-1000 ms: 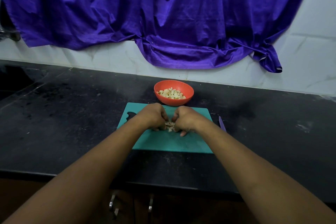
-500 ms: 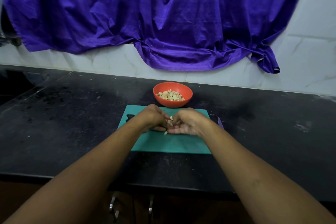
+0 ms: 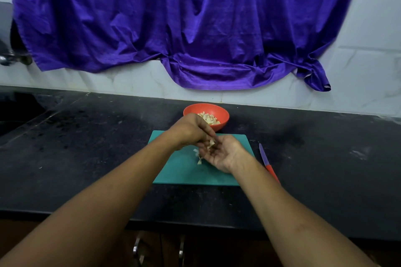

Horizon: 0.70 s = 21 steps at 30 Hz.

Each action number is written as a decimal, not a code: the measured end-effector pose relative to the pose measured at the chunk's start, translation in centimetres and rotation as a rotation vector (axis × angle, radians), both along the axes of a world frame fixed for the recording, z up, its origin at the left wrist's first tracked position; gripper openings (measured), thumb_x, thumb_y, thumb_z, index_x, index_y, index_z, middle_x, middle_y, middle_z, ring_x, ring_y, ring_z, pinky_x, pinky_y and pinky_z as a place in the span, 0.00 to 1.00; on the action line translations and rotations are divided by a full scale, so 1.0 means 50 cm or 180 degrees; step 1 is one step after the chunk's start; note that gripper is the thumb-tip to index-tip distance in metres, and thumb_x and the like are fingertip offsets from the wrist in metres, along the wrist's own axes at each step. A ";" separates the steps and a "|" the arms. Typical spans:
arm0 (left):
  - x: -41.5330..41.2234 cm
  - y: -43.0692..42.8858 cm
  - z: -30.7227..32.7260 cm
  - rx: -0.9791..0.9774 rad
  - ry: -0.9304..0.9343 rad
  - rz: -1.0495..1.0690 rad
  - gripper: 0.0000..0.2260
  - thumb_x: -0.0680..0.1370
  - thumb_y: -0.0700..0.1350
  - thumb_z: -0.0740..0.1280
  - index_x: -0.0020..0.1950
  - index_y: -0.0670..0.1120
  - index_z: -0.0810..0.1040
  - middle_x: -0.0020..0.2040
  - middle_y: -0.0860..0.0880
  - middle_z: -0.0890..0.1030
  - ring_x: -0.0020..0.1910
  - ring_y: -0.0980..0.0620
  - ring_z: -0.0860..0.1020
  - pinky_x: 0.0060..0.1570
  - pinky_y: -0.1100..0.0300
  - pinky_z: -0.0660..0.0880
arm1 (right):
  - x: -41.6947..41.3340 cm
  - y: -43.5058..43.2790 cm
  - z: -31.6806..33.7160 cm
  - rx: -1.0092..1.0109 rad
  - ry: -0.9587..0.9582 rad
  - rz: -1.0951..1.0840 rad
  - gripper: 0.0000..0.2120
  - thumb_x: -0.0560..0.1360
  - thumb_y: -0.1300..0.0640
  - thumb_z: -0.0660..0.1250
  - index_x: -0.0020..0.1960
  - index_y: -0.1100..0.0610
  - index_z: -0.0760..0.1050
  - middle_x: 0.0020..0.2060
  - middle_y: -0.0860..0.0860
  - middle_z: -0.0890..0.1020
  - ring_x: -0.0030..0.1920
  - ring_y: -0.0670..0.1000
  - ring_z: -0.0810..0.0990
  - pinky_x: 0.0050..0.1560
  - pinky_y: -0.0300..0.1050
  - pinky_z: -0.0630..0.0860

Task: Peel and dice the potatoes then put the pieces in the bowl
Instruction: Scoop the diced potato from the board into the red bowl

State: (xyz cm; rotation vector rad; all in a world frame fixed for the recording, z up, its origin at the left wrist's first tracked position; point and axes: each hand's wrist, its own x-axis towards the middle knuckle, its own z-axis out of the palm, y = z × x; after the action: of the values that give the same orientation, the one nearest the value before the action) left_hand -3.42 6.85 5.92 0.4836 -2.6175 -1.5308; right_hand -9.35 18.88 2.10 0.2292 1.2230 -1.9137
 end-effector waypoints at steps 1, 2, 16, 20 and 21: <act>0.000 0.002 0.000 -0.0054 0.0042 -0.0036 0.08 0.77 0.30 0.70 0.48 0.40 0.86 0.45 0.39 0.87 0.42 0.48 0.85 0.45 0.59 0.84 | 0.001 -0.002 -0.001 -0.0060 -0.0028 0.0011 0.17 0.85 0.60 0.55 0.48 0.66 0.79 0.38 0.60 0.82 0.38 0.54 0.81 0.33 0.44 0.83; 0.000 0.003 -0.001 -0.0115 0.0080 -0.0057 0.08 0.76 0.30 0.71 0.47 0.41 0.86 0.44 0.41 0.87 0.42 0.48 0.85 0.46 0.58 0.84 | 0.003 -0.003 -0.002 -0.0118 -0.0080 0.0004 0.17 0.85 0.60 0.54 0.48 0.65 0.79 0.39 0.60 0.82 0.37 0.54 0.81 0.32 0.43 0.83; 0.035 -0.059 -0.042 -0.0301 0.0013 0.0071 0.08 0.76 0.34 0.74 0.53 0.43 0.82 0.44 0.46 0.83 0.41 0.52 0.81 0.39 0.60 0.80 | -0.043 0.049 0.003 0.0084 0.0193 0.0198 0.07 0.83 0.64 0.62 0.50 0.65 0.77 0.34 0.57 0.81 0.30 0.50 0.81 0.27 0.40 0.79; 0.048 -0.055 -0.051 -0.0794 -0.0844 -0.0297 0.25 0.72 0.42 0.80 0.66 0.46 0.77 0.56 0.48 0.80 0.50 0.49 0.82 0.49 0.56 0.82 | -0.048 0.052 0.002 0.0762 0.0781 0.0569 0.04 0.81 0.68 0.64 0.50 0.67 0.77 0.34 0.58 0.80 0.34 0.52 0.81 0.29 0.43 0.81; 0.048 -0.052 -0.052 -0.1072 -0.1041 -0.0397 0.30 0.71 0.45 0.81 0.70 0.47 0.75 0.60 0.49 0.78 0.54 0.48 0.81 0.54 0.54 0.82 | -0.047 0.052 0.002 0.0927 0.0915 0.0636 0.03 0.81 0.68 0.64 0.50 0.67 0.77 0.35 0.57 0.80 0.34 0.52 0.80 0.29 0.42 0.80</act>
State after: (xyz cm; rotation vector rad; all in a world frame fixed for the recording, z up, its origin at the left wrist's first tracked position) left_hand -1.03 4.26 3.34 0.5907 -3.1261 -1.0752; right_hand -11.69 21.47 2.20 -0.0198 1.6530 -1.6304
